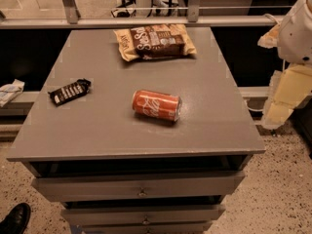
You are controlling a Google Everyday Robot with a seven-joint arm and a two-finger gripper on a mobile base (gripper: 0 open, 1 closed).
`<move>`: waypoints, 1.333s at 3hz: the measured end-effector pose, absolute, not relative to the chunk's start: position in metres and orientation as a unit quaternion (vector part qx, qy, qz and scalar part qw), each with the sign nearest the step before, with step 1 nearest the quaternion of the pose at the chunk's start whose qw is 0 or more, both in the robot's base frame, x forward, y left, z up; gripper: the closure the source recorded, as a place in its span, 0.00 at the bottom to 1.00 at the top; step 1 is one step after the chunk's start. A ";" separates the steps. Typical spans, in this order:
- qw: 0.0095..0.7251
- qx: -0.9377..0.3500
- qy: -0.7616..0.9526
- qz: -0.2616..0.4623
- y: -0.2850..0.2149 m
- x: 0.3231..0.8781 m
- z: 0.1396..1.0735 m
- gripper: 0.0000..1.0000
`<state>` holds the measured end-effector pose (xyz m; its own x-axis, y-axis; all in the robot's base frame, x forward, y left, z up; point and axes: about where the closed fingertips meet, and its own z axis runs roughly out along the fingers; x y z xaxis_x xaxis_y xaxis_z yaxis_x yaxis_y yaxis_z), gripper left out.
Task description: Place coke can upright
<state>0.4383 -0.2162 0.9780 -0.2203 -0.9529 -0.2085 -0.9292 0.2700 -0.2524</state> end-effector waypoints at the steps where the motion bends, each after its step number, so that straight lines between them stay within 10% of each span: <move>1: 0.162 -0.603 0.780 -0.037 -0.216 0.438 0.978 0.00; 4: 0.180 -0.591 0.786 0.022 -0.063 0.525 0.921 0.00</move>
Offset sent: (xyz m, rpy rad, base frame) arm 0.0610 0.1151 -0.0523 0.1229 0.0194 0.0180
